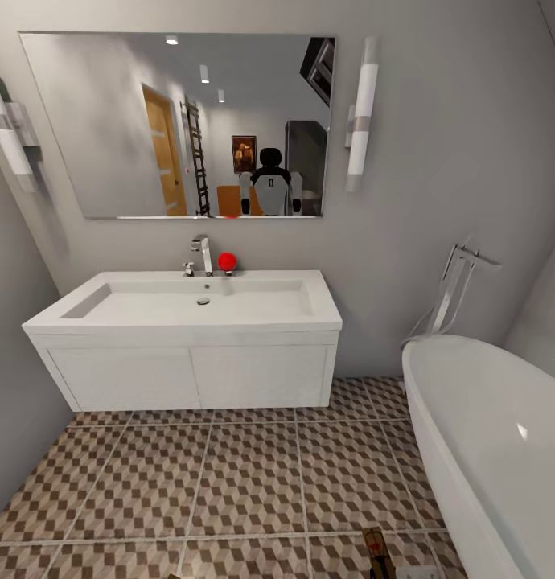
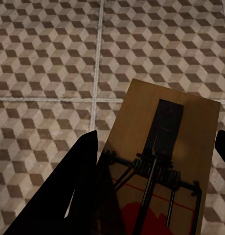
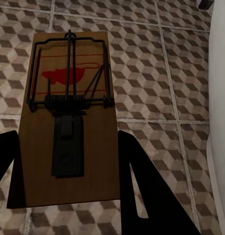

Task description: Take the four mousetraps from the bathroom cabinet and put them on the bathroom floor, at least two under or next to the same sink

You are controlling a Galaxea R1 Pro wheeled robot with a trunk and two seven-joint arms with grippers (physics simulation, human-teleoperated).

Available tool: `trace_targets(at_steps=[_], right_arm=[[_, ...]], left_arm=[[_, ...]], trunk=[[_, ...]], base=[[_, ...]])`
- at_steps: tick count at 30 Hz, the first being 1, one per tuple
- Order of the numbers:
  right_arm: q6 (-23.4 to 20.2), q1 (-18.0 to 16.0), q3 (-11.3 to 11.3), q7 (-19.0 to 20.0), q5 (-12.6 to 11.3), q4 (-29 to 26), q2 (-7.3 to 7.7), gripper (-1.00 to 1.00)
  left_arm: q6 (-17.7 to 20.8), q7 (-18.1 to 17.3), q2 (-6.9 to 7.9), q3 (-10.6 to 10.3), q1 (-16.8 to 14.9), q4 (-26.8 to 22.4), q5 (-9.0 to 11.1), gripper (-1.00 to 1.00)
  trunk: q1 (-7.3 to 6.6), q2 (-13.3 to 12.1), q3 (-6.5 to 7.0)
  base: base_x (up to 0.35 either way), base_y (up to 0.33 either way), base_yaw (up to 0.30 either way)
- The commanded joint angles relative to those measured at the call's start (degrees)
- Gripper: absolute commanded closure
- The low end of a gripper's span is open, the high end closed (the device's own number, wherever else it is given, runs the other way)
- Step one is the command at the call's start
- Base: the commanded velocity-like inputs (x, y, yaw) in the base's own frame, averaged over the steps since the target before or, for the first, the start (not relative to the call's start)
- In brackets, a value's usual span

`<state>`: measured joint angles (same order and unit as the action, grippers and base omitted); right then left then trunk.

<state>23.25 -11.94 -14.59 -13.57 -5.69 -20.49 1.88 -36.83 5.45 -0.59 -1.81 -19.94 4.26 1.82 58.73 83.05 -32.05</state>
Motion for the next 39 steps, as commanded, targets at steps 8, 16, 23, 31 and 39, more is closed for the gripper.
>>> trace_targets(at_steps=[8, 16, 23, 31, 39], right_arm=[[0.2, 0.0, -0.5, -0.4, -0.7, 0.0, 0.05, 1.0], [-0.1, 0.0, -0.5, -0.3, -0.8, -0.3, -0.05, 1.0], [-12.0, -0.1, -0.4, -0.7, -0.6, -12.6, -0.55, 1.0], [-27.8, -6.2, -0.4, -1.0, -0.6, -24.2, -0.56, 1.0], [-43.8, -21.0, -0.2, -1.2, -0.9, -24.4, -1.85, 1.0]], left_arm=[[-0.3, 0.3, -0.05, -0.2, -0.1, 0.2, 0.1, 1.0], [9.7, 0.6, 0.24, 0.2, 0.0, -1.4, 0.0, 1.0], [38.2, 0.3, 1.12, 0.3, -0.1, -25.9, -0.1, 1.0], [57.5, 0.2, 2.68, 0.4, -0.7, -47.3, -0.1, 1.0], [72.9, 0.6, 2.74, 0.4, -16.9, -48.9, -0.3, 1.0]], trunk=[[0.0, 0.0, -0.05], [0.0, 0.0, -0.05], [0.0, 0.0, -0.05], [0.0, 0.0, -0.05], [0.0, 0.0, -0.05]], base=[[0.0, 0.0, 0.0], [0.0, 0.0, 0.0], [0.0, 0.0, 0.0], [0.0, 0.0, 0.0], [0.0, 0.0, 0.0]])
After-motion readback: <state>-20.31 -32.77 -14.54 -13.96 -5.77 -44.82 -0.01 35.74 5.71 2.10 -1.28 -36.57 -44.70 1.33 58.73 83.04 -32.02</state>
